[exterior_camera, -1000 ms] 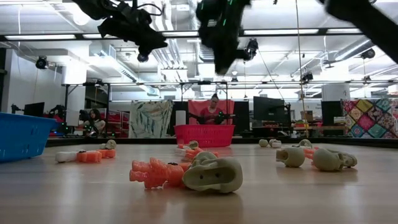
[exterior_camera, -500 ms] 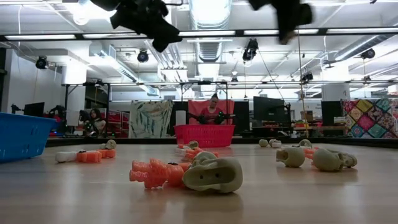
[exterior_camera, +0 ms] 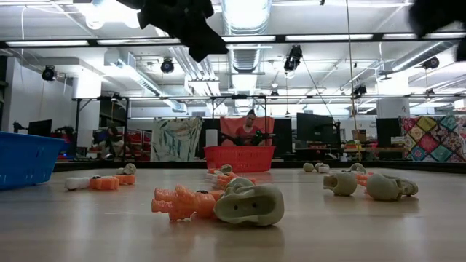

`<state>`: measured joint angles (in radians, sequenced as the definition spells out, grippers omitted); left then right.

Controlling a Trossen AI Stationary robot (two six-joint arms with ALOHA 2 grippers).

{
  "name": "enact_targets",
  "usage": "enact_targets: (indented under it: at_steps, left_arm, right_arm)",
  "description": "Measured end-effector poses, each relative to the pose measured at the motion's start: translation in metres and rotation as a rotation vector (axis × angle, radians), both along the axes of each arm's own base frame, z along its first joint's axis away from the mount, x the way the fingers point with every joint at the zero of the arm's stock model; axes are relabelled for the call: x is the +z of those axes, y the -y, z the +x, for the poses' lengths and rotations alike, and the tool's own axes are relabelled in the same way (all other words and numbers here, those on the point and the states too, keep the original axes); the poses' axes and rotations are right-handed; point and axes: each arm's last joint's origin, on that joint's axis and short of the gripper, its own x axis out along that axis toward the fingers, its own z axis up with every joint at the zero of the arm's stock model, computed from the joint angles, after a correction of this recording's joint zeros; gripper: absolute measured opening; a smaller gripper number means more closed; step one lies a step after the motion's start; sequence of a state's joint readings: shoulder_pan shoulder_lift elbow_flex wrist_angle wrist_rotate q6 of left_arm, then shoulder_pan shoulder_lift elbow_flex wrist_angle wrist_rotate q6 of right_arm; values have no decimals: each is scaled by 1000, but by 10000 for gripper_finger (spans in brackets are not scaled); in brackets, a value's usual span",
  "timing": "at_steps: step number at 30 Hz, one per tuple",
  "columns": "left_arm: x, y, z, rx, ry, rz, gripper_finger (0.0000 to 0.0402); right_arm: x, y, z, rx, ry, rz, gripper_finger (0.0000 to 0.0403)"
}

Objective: Sort Halloween decoration
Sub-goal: Put the gray skull toy into the black bin

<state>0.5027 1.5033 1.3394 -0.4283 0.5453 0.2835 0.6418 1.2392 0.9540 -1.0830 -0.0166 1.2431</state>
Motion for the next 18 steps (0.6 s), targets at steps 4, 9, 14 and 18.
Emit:
enact_targets:
  at_steps: [4, 9, 14, 18]
  left_arm:
    - [-17, 8, 7, 19, 21, -32, 108]
    - [-38, 18, 12, 47, 21, -35, 102]
    - [-54, 22, 12, 119, -13, 1, 100]
    - [-62, 23, 11, 134, -28, 1, 100]
  right_arm:
    - [-18, -17, -19, 42, -10, 31, 73]
    - [-32, -27, -35, 15, -28, 30, 73]
    - [-35, -29, -39, 3, -19, 10, 78]
    - [-35, -28, -38, 7, 15, -18, 96]
